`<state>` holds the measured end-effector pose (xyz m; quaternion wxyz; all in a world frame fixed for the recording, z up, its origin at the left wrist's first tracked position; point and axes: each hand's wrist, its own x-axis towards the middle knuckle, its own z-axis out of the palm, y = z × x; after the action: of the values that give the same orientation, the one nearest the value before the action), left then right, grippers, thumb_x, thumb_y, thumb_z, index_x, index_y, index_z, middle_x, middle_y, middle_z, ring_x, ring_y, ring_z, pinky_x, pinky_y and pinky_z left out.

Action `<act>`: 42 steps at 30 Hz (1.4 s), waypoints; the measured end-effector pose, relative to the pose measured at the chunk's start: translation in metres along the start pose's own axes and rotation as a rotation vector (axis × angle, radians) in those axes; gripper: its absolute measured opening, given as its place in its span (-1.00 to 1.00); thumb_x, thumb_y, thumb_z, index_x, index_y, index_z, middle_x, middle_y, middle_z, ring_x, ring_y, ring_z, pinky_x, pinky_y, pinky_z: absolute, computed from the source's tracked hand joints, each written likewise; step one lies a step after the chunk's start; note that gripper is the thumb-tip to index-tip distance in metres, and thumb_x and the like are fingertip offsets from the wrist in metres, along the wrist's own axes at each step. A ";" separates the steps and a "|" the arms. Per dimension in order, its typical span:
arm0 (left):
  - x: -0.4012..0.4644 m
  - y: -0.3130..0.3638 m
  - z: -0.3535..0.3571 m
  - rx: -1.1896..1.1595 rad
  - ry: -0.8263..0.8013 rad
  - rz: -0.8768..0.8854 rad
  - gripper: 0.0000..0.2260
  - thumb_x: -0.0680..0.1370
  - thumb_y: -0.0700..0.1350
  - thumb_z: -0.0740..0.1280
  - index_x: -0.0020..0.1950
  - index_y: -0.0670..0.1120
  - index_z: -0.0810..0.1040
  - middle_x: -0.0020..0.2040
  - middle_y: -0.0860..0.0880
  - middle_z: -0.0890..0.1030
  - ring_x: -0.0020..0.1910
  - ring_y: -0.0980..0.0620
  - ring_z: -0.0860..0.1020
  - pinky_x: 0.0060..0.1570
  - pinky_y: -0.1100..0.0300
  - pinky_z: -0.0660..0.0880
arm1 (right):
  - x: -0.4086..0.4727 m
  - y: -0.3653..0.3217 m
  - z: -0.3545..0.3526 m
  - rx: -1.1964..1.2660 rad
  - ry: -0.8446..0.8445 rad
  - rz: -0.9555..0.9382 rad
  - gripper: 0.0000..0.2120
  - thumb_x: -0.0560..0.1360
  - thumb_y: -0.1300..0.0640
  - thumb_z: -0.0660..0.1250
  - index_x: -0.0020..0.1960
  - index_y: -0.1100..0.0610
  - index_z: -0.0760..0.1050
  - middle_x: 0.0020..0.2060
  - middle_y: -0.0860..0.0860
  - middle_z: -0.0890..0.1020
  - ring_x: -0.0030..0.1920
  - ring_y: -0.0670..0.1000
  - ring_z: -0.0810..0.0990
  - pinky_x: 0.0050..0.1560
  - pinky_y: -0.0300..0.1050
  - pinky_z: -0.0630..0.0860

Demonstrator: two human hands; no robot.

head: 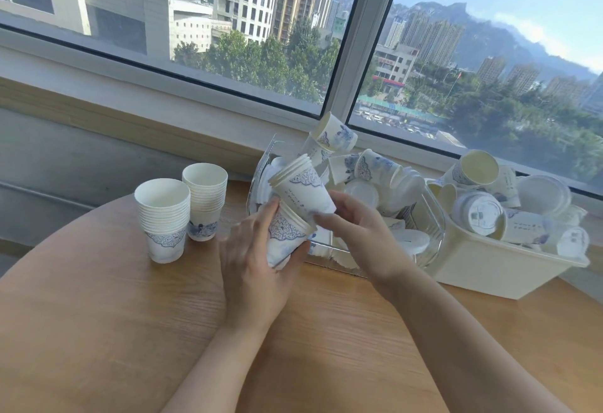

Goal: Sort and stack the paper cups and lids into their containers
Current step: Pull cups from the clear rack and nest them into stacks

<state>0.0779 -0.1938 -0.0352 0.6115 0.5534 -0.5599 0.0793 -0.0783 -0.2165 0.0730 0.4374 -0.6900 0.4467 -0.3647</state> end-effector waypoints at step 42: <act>-0.007 -0.002 0.001 -0.085 -0.109 -0.043 -0.36 0.49 0.18 0.50 0.49 -0.10 0.51 0.25 -0.04 0.66 0.15 -0.01 0.63 0.16 0.04 0.53 | -0.005 0.023 0.003 -0.212 0.142 -0.136 -0.79 0.66 0.05 0.36 0.27 -0.01 0.64 0.07 -0.17 0.74 0.14 -0.24 0.68 0.25 -0.12 0.59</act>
<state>0.0759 -0.1911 -0.0421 0.6048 0.5422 -0.5831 0.0121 -0.0845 -0.2166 0.0499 0.3037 -0.7335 0.4646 -0.3923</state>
